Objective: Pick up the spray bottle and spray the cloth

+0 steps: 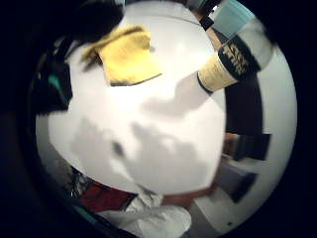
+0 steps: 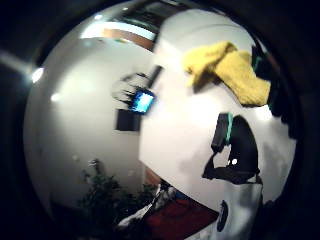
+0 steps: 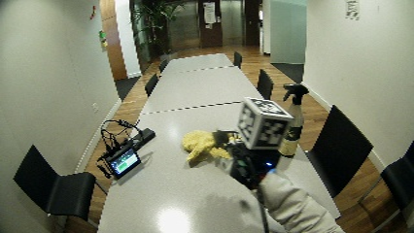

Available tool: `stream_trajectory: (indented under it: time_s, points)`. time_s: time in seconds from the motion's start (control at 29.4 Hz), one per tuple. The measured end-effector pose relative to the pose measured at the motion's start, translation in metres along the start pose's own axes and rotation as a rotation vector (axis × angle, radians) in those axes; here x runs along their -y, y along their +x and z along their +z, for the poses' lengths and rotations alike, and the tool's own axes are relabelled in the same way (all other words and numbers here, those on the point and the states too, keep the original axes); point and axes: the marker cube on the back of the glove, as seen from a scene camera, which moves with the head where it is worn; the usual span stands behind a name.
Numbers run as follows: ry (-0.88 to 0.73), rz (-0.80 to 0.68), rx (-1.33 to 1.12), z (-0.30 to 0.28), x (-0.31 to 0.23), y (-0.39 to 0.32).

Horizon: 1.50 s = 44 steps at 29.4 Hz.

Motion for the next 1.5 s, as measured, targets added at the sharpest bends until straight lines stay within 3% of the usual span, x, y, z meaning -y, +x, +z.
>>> stream_trajectory:
  time_s: [0.1, 0.31, 0.61, 1.09, 1.26, 1.5]
  points:
    - [0.178, -0.093, 0.295, -0.023, -0.027, 0.013]
    - [0.543, 0.016, 0.579, -0.074, -0.014, 0.102]
    - [0.339, 0.113, 0.645, -0.074, 0.029, 0.182]
    - [0.526, 0.091, 0.637, -0.082, 0.019, 0.183]
    - [0.425, 0.120, 0.339, -0.072, -0.023, 0.187]
    - [0.070, -0.023, -0.468, -0.081, 0.042, 0.123]
